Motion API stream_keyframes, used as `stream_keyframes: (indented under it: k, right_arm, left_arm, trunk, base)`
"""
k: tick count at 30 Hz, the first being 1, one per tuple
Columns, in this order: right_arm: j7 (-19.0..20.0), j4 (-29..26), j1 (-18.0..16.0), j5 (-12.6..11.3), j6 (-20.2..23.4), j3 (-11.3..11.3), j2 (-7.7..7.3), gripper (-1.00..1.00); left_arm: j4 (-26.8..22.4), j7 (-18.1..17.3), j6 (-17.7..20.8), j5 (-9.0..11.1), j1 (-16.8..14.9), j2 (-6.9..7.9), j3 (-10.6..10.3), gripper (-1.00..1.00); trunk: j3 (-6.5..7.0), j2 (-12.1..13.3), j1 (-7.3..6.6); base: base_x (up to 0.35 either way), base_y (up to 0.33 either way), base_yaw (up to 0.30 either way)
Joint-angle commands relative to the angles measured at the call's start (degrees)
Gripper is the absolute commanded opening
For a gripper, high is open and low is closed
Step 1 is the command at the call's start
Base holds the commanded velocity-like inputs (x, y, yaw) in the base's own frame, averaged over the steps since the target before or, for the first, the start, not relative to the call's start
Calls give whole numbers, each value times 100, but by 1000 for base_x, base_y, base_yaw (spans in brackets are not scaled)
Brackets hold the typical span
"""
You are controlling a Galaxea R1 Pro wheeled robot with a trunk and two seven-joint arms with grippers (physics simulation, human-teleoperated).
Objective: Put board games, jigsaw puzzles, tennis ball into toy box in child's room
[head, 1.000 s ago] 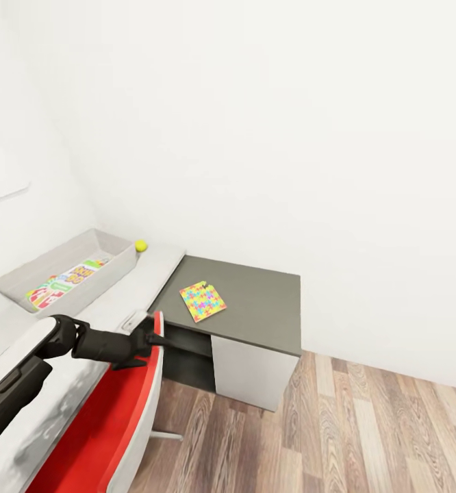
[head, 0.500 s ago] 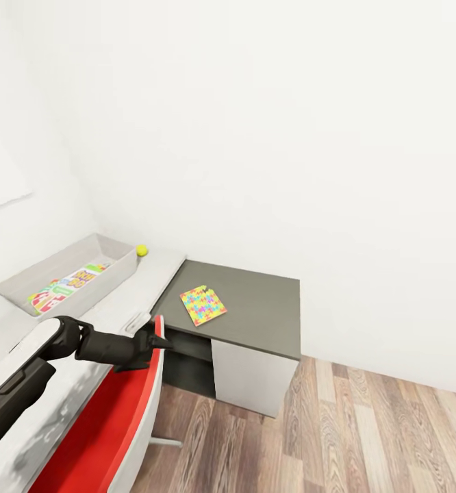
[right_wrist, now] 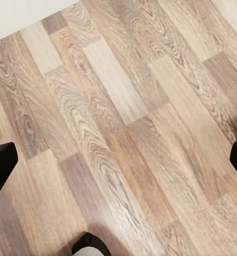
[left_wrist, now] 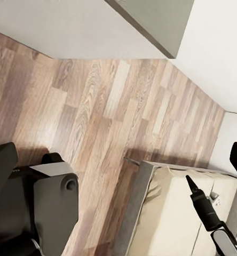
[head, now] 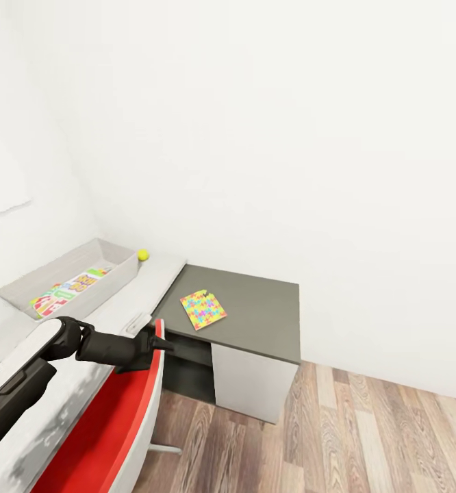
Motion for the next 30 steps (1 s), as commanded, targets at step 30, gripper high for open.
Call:
stream_keyframes:
  k: [30]
  right_arm:
    - [30, -1, 2, -60, -22, -2, 30, 100]
  left_arm:
    - [-12, 53, 0, 53, -8, 11, -19, 100]
  trunk:
    - [274, -10, 4]
  base:
    - [2, -97, 0]
